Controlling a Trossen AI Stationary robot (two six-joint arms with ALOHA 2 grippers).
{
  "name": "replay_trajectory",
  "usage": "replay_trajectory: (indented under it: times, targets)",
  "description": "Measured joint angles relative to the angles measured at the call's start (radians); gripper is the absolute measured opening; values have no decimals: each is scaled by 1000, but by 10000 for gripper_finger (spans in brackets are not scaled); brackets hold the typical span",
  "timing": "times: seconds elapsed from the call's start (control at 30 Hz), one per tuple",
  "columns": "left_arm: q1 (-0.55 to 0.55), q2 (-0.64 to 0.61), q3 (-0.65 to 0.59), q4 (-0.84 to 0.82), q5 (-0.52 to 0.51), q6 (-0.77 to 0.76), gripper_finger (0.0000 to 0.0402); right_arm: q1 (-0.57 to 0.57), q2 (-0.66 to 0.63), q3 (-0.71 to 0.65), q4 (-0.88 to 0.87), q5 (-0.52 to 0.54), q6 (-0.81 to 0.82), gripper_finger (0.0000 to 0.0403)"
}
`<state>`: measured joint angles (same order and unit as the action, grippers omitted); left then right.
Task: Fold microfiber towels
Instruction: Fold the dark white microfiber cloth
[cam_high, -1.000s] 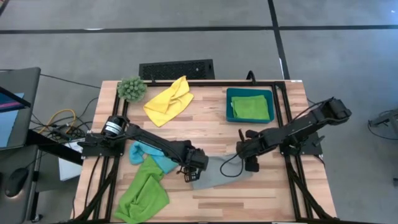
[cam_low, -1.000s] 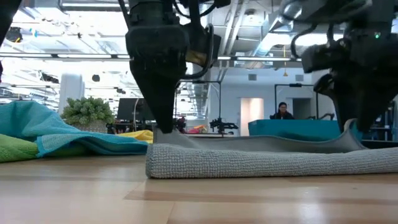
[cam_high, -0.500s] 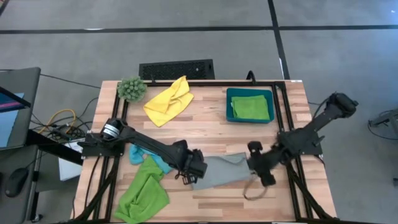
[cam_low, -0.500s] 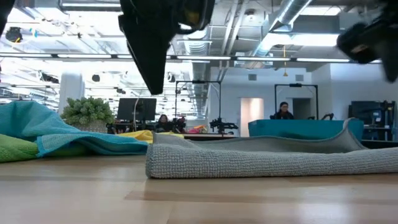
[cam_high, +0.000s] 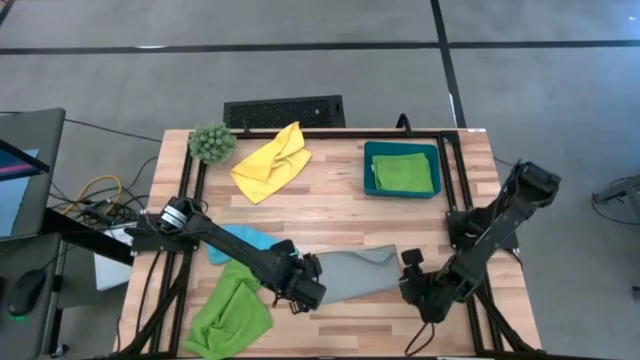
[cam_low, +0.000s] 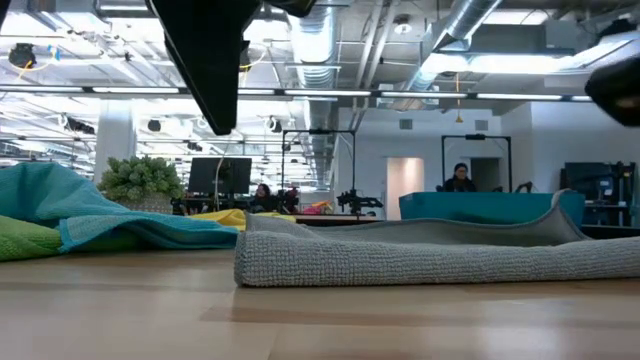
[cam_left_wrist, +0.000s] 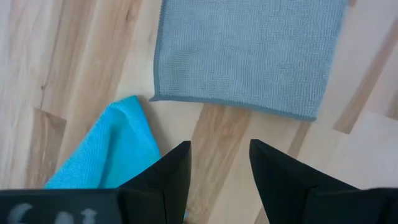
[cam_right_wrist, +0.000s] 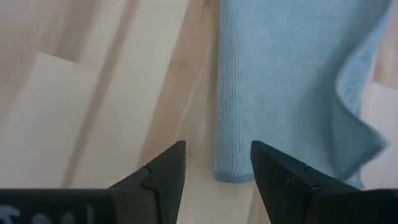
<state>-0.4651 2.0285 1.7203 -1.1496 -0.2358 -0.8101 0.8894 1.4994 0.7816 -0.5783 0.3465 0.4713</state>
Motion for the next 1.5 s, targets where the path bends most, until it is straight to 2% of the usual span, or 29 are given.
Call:
replay_trajectory:
  times: [0.17,0.53,0.83,0.97,1.27,1.4,1.5]
  targets:
    - [-6,0,0,0,0,-3,158,-10,78,0,11,50,25,205]
    - [-6,0,0,-5,0,4,158,-28,161,5,51,25,31,205]
    - [-6,0,0,-4,3,4,158,-37,179,5,39,22,127,197]
    - [-6,0,-1,-4,3,4,158,-47,179,5,44,6,165,159]
    - [-6,0,-1,-3,12,4,158,-61,181,4,52,-20,184,16]
    - [-6,0,-1,1,12,-12,158,-64,169,6,40,-40,183,16]
    - [-6,0,-1,24,12,-14,158,-69,167,39,-51,-55,171,15]
